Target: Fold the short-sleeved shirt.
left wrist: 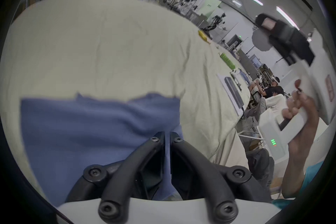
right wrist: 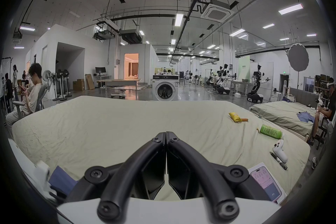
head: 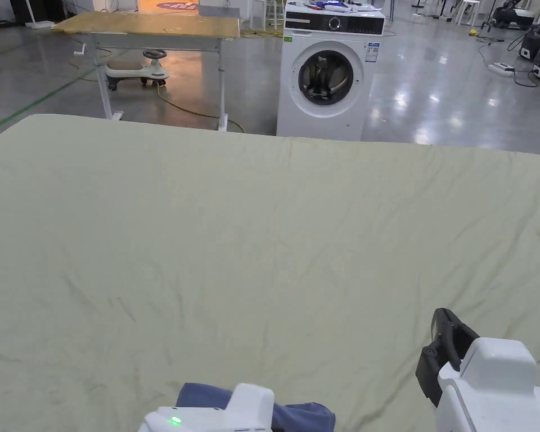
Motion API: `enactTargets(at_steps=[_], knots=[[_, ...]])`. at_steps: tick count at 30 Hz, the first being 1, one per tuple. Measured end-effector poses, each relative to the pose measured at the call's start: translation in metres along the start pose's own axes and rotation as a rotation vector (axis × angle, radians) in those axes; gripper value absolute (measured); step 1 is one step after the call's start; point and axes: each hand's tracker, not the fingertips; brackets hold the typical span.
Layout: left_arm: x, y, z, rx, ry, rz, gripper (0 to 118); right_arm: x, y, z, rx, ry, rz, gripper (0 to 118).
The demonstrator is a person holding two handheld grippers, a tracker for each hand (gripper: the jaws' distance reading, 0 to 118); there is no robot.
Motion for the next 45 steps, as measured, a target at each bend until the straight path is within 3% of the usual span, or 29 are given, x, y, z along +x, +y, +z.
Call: enactTargets(at_steps=[9,17,21,27,38,45], knots=[[-0.015,0.034,0.077,0.36,0.244,-0.111,0,-0.013,0.012,-0.01,0.026,0.023,-0.003,0],[-0.017,0.026,0.125,0.765,0.658,-0.217,0,-0.021,0.023,-0.013,0.072,0.016,-0.012,0],[-0.022,0.023,0.134,0.854,0.797,-0.231,0,-0.023,0.025,-0.014,0.086,0.007,-0.022,0],[-0.031,0.019,0.143,0.841,0.806,-0.221,0,-0.025,0.022,-0.003,0.046,0.034,-0.009,0],[-0.051,-0.007,0.136,0.741,0.757,-0.182,0,-0.09,-0.081,0.034,-0.289,0.319,0.108,0],[-0.058,-0.021,0.134,0.701,0.724,-0.15,0,-0.108,-0.126,0.008,-0.367,0.278,0.13,0]])
